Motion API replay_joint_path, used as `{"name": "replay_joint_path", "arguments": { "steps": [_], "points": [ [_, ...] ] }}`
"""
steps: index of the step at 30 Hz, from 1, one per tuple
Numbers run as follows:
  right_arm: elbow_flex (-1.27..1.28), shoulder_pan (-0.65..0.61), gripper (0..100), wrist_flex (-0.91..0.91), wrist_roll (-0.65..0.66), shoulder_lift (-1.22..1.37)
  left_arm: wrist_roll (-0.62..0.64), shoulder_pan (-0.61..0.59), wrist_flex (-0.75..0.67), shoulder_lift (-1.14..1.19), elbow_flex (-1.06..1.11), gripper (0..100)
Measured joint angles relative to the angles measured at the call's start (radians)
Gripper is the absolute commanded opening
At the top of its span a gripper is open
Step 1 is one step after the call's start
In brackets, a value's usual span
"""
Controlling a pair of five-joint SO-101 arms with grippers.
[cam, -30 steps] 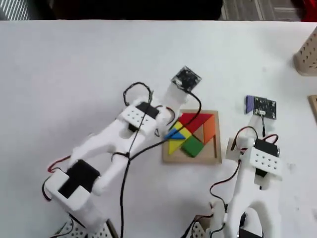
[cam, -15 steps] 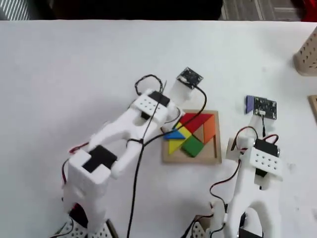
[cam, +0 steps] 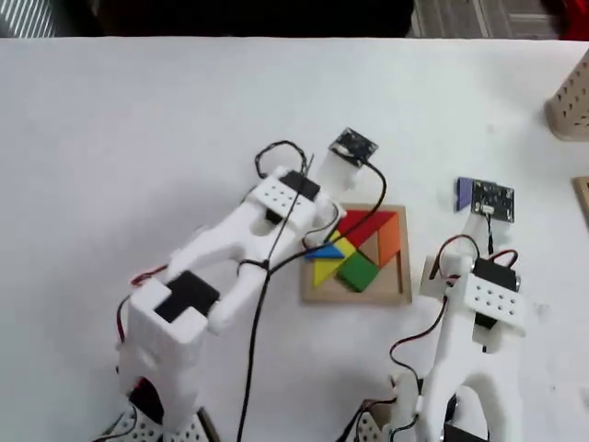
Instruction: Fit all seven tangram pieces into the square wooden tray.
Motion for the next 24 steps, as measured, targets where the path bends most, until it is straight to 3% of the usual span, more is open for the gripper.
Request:
{"name": "replay_joint_path", "arguments": {
  "steps": [11,19,24],
  "points": [
    [0.0,0.0,4.9,0.0,0.0,0.0,0.0,0.097,-0.091,-0.163,0.261,2],
    [0.0,0.034,4.9,0.0,-0.002,0.0,0.006,0.106,-0.094,-0.173,0.27,2],
    [0.0,0.034,4.9,0.0,0.0,0.0,0.092,0.098,-0.094,-0.213,0.27,2]
  ]
}}
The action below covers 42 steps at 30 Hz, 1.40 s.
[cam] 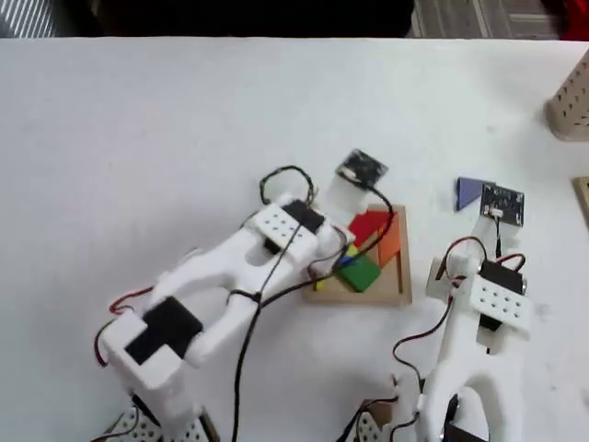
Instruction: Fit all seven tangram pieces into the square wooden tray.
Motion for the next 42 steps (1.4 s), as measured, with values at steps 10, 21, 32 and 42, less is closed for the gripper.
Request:
{"name": "replay_joint_path", "arguments": {
  "steps": [10,21,32,42],
  "points": [
    [0.0,0.0,4.9,0.0,0.0,0.0,0.152,-0.009,-0.227,-0.064,0.049,2],
    [0.0,0.011,4.9,0.0,0.0,0.0,0.153,0.037,-0.229,0.083,0.003,2],
    [0.0,0.011,4.9,0.0,0.0,0.0,0.265,0.107,-0.083,0.037,0.021,2],
    [0.0,0.011,4.9,0.0,0.0,0.0,0.295,0.144,-0.144,-0.11,0.169,2]
  ]
}}
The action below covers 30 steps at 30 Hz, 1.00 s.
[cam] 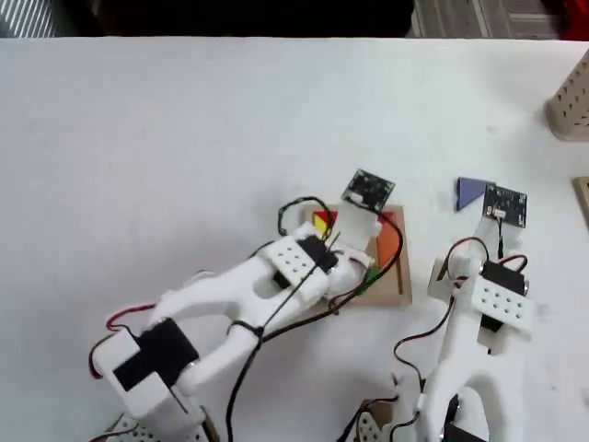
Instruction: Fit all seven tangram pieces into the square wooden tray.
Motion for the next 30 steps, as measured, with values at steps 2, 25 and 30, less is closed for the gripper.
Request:
{"name": "replay_joint_path", "arguments": {
  "steps": [2,25,30],
  "points": [
    [0.0,0.0,4.9,0.0,0.0,0.0,0.0,-0.008,0.0,-0.018,0.002,2],
    [0.0,0.0,4.9,0.0,0.0,0.0,0.002,-0.052,-0.034,-0.143,0.187,2],
    [0.0,0.0,4.9,0.0,0.0,0.0,0.0,-0.011,-0.034,0.003,0.081,2]
  ]
}}
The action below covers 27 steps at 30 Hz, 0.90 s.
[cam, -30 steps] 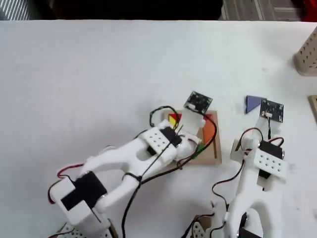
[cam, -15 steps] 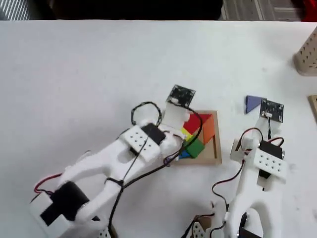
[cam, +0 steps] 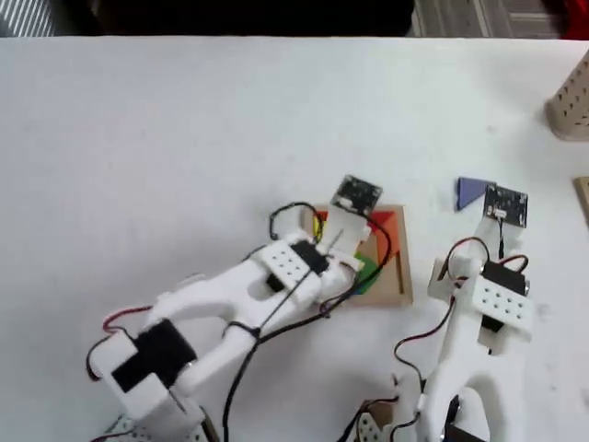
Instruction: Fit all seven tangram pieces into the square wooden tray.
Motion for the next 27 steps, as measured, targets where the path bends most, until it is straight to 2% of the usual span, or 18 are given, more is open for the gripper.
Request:
{"name": "replay_joint_path", "arguments": {
  "steps": [8,19,27],
  "points": [
    [0.0,0.0,4.9,0.0,0.0,0.0,0.0,-0.002,0.029,0.005,-0.048,2],
    [0.0,0.0,4.9,0.0,0.0,0.0,-0.028,0.005,0.029,-0.204,0.066,2],
    [-0.025,0.103,4.9,0.0,0.0,0.0,-0.077,0.005,-0.1,-0.216,0.173,2]
  ]
}}
